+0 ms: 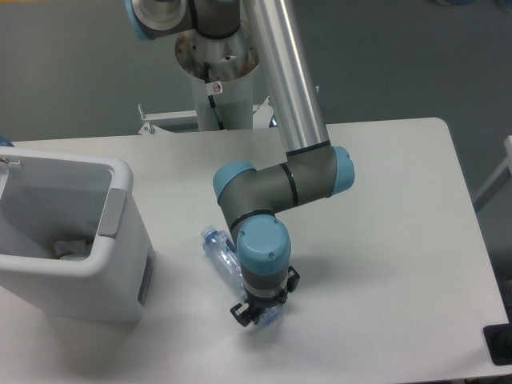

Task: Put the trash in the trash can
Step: 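Rotate the gripper and close it around the bottle's base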

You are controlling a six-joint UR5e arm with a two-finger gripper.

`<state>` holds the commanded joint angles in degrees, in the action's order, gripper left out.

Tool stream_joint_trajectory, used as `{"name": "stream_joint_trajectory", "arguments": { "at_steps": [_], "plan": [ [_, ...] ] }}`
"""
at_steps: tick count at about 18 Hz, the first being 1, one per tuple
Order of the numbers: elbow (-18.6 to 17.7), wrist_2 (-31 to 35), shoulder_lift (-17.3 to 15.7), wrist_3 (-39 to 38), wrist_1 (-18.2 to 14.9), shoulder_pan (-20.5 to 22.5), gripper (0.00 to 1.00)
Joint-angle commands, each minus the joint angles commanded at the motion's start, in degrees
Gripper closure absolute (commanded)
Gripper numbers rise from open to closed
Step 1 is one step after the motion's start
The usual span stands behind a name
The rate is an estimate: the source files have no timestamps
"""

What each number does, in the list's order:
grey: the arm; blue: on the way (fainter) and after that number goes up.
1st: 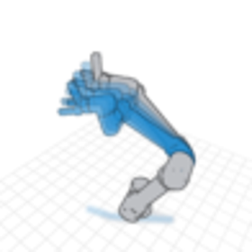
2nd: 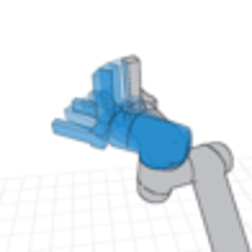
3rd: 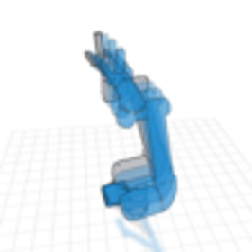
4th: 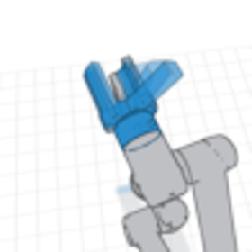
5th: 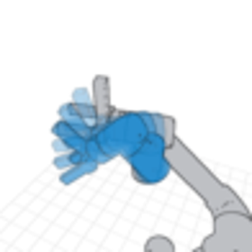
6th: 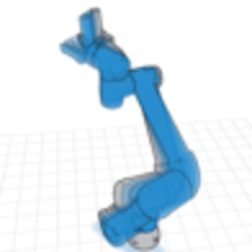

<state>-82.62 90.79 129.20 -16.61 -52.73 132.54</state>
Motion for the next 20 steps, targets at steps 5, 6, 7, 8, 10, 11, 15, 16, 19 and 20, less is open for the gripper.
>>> {"name": "stream_joint_trajectory", "arguments": {
  "at_steps": [5, 6, 7, 8, 10, 11, 15, 16, 19, 20],
  "plan": [
    [3.06, -0.26, -1.14, 0.79, -0.17, 0.0, 0.49],
    [4.12, -0.44, -1.05, 0.88, -0.26, 0.0, 0.49],
    [5.27, -0.61, -1.05, 0.88, -0.26, 0.17, 0.49],
    [6.23, -0.88, -1.05, 0.88, -0.26, 0.35, 0.49],
    [8.34, -1.31, -1.05, 1.67, -0.09, 0.61, 0.49],
    [9.48, -2.1, -1.05, 2.19, 0.17, 0.7, 0.49],
    [13.62, -6.84, -1.67, 5.44, 0.44, 2.02, 0.49],
    [14.58, -7.99, -1.93, 6.49, 0.53, 2.11, 0.49],
    [16.43, -11.06, -3.51, 10.18, 1.31, 2.64, 0.49],
    [16.61, -11.94, -4.21, 11.5, 2.54, 2.64, 0.49]
  ]
}}
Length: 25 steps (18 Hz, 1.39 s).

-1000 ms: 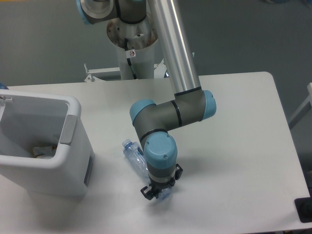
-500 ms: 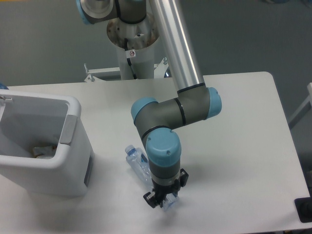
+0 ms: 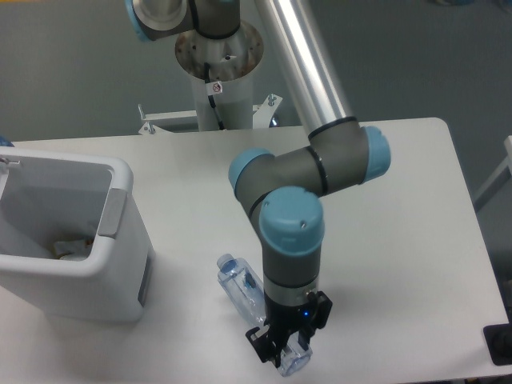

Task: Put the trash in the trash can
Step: 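Rotate the gripper and close it around the bottle's base, then lift the bottle and carry it over the white bin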

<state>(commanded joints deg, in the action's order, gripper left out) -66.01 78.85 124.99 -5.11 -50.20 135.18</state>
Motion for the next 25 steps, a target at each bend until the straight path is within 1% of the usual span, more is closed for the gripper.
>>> {"name": "stream_joint_trajectory", "arguments": {
  "at_steps": [2, 5, 7, 10, 13, 15, 16, 19, 22, 25],
  "plan": [
    [0.0, -1.58, -1.41, 2.46, 2.55, 0.0, 0.49],
    [0.35, -6.32, -4.13, 6.42, 3.09, -0.17, 0.49],
    [0.44, -9.49, -6.06, 7.74, 3.52, -0.35, 0.49],
    [0.53, -12.74, -8.26, 7.75, 4.93, -1.14, 0.49],
    [0.7, -15.03, -10.55, 7.75, 5.46, -2.81, 0.49],
    [0.7, -18.62, -11.95, 7.75, 5.72, -2.99, 0.49],
    [0.7, -20.99, -12.57, 7.75, 6.51, -2.99, 0.49],
    [1.14, -24.26, -13.63, 7.92, 8.62, -3.25, 0.49],
    [1.41, -24.97, -13.89, 7.92, 8.71, -5.97, 0.49],
    [0.88, -24.97, -13.98, 7.84, 8.71, -9.13, 0.49]
  ]
}}
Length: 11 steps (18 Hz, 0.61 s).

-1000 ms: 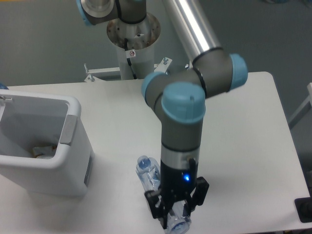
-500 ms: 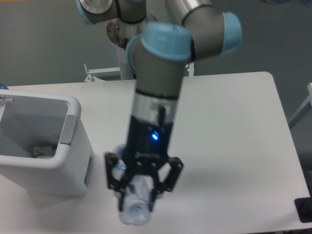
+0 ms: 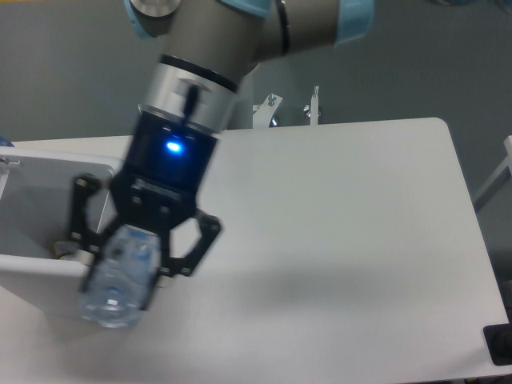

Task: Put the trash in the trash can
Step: 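Lift the bottle and carry it over the white bin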

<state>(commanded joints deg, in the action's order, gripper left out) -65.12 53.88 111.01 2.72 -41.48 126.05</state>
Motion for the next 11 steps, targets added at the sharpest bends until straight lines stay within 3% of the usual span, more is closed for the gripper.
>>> {"name": "stream_joint_trajectory", "arguments": {
  "at_steps": [5, 11],
  "plan": [
    [-2.02, 0.09, -0.7, -0.09, 0.0, -4.31, 0.48],
    [-4.83, 0.09, -1.76, 0.79, 0.18, -5.9, 0.46]
  ]
}}
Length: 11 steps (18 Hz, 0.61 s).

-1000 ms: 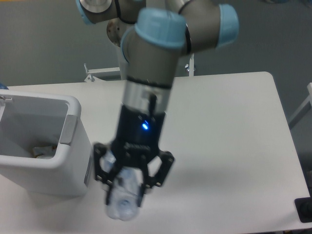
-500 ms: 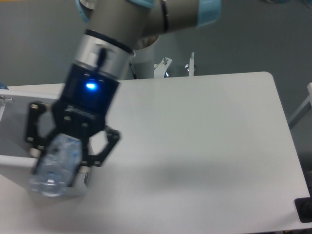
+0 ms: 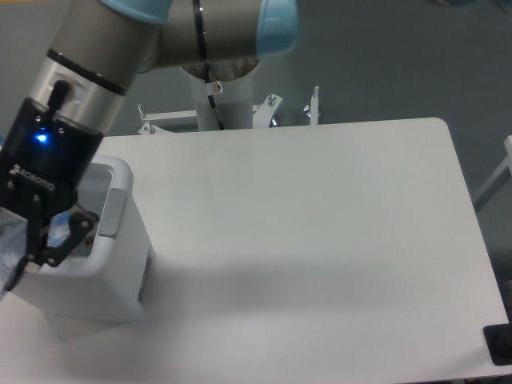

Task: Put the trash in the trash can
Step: 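Lift the bottle and carry it over the white bin, then lower the bottle into the bin and open the gripper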

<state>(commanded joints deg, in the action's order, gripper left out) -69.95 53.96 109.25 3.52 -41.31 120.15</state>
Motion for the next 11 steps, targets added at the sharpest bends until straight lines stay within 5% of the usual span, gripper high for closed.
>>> {"name": "stream_joint_trajectory", "arguments": {
  "at_steps": [6, 11],
  "plan": [
    [-5.37, 0.0, -1.23, 4.3, 0.26, -0.18, 0.36],
    [-6.68, 0.0, -2.28, 4.22, 0.35, -0.36, 0.04]
  ]
}}
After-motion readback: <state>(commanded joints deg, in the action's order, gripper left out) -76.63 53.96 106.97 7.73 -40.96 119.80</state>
